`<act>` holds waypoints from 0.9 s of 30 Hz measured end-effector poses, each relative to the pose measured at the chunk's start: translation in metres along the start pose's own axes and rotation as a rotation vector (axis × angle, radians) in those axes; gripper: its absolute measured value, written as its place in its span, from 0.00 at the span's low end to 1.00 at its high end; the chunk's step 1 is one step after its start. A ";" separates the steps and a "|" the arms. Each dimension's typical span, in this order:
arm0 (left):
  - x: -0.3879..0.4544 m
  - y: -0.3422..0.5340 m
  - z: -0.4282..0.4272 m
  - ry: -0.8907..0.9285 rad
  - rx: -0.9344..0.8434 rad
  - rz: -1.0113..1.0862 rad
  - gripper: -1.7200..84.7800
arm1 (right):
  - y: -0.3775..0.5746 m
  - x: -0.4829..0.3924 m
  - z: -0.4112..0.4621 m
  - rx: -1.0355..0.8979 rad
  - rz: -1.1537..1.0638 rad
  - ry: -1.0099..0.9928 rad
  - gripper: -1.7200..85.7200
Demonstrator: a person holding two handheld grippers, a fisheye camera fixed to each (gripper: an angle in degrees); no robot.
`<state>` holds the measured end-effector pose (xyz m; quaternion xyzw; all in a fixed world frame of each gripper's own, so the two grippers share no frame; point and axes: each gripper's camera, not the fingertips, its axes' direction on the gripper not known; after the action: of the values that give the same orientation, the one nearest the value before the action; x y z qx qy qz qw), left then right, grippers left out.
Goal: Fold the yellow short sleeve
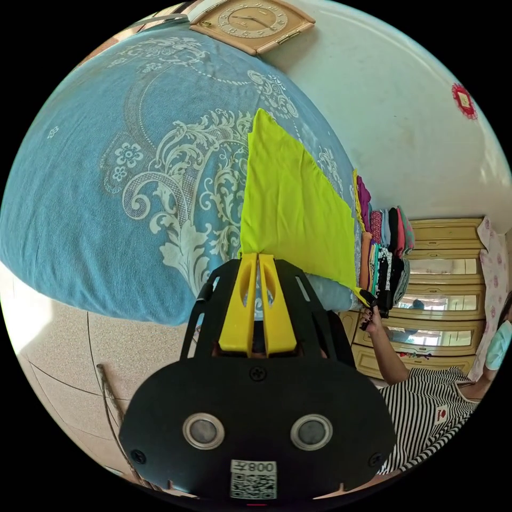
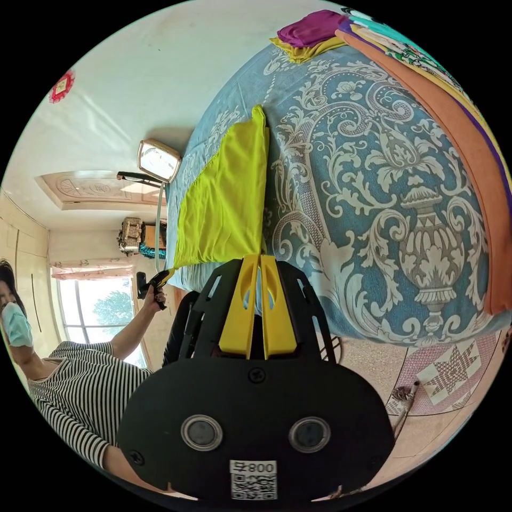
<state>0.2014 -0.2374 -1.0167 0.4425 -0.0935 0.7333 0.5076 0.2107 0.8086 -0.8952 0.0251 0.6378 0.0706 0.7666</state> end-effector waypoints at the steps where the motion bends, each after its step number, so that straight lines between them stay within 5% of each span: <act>1: 0.006 0.002 -0.008 0.005 0.003 0.009 0.02 | 0.006 0.001 -0.004 -0.007 -0.014 0.000 0.02; 12: 0.074 0.036 -0.056 0.013 -0.015 0.057 0.02 | 0.069 0.007 -0.009 -0.111 -0.077 -0.026 0.02; 21: 0.107 0.082 -0.055 0.022 0.052 -0.148 0.02 | 0.115 0.047 0.009 -0.096 0.040 -0.095 0.02; 27: 0.208 0.084 -0.057 0.034 0.088 -0.026 0.02 | 0.120 0.044 0.009 -0.088 0.013 -0.075 0.02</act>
<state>0.0808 -0.1060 -0.8693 0.4530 -0.0469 0.7374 0.4989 0.2185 0.9341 -0.9204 -0.0017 0.6049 0.1027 0.7897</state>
